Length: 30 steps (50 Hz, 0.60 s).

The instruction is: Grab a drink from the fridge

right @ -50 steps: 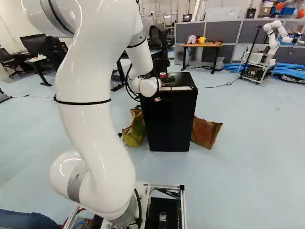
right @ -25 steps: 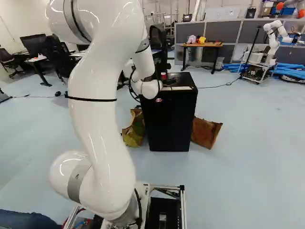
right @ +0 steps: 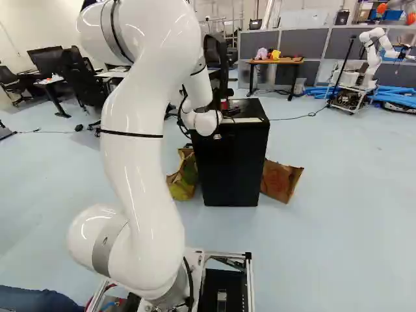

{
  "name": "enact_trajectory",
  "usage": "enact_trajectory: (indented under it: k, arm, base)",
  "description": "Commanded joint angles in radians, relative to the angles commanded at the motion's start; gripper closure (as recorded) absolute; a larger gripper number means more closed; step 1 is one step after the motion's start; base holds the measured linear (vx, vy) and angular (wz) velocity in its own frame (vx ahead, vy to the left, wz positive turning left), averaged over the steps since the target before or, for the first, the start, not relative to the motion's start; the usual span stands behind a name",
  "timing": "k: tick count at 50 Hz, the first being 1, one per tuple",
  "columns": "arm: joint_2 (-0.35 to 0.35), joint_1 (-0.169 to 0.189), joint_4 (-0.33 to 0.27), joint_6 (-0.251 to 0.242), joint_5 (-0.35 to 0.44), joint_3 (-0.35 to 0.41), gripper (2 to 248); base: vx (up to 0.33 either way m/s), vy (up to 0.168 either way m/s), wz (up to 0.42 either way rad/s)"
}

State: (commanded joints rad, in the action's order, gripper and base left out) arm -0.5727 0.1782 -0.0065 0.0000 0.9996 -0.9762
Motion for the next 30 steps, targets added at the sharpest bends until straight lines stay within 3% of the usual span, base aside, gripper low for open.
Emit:
enact_trajectory:
  k: [5,6,11,12,16,17,21,22,30]
  arm:
    - [0.000,0.000,0.000,0.000,0.000,0.000,6]
    - [0.000,0.000,0.000,0.000,0.000,0.000,42]
    - [0.000,0.000,0.000,0.000,0.000,0.000,42]
    - [0.000,0.000,0.000,0.000,0.000,0.000,80]
    - [0.000,0.000,0.000,0.000,0.000,0.000,80]
    - [0.000,0.000,0.000,0.000,0.000,0.000,119]
    - [0.000,0.000,0.000,0.000,0.000,0.000,119]
    - [0.000,0.000,0.000,0.000,0.000,0.000,150]
    - [0.002,0.000,0.000,0.000,0.000,0.000,150]
  base:
    - [0.000,0.000,0.000]
    - [0.000,0.000,0.000]
    - [0.000,0.000,0.000]
    - [0.000,0.000,0.000]
    - [0.000,0.000,0.000]
    - [0.000,0.000,0.000]
    - [0.000,0.000,0.000]
    - [0.000,0.000,0.000]
    - [0.000,0.000,0.000]
